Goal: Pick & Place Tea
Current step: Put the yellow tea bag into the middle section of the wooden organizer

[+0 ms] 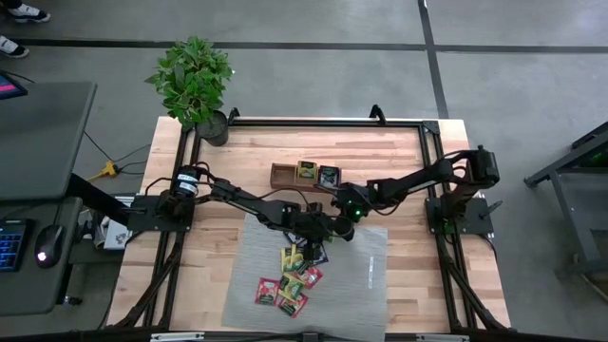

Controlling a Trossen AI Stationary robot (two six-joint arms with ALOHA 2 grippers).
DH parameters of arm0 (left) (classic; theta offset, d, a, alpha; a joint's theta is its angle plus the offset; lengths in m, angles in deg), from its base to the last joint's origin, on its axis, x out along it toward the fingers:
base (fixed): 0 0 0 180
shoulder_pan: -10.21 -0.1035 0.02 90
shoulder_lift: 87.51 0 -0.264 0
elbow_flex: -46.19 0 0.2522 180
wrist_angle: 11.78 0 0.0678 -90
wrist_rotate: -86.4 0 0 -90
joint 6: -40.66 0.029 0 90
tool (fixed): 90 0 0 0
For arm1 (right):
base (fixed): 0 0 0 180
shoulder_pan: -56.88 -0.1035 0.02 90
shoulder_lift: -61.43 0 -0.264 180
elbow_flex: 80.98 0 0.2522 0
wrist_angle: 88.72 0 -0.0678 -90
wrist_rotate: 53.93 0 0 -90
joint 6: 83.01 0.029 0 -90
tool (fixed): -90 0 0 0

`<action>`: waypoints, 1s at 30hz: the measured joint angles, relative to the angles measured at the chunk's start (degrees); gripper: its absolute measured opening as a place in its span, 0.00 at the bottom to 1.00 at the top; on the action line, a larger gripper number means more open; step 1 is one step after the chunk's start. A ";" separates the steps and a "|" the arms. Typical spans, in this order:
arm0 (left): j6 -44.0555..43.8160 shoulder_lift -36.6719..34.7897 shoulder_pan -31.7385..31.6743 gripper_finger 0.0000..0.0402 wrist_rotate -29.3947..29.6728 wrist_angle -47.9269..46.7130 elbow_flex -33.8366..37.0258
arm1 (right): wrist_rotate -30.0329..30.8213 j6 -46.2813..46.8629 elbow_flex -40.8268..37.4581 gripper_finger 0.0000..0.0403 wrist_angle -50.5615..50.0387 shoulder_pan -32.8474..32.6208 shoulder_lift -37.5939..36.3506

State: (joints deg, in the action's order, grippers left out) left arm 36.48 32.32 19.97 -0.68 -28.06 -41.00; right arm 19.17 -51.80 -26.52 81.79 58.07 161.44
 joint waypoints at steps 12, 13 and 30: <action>0.07 0.00 0.00 0.00 -0.48 0.01 0.00 | -0.29 1.61 -0.21 0.03 2.71 -0.01 0.43; 0.07 0.00 0.00 0.00 -0.48 0.00 0.00 | -0.22 1.67 -0.23 0.03 2.67 -0.01 0.43; 4.08 -1.47 -0.04 0.00 -4.19 -8.11 -0.11 | 1.58 2.22 -0.25 0.01 0.27 0.36 -0.25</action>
State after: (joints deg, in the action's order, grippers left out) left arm 40.56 30.85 19.93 -4.87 -36.17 -41.11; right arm 20.74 -49.58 -26.77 82.06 58.43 161.20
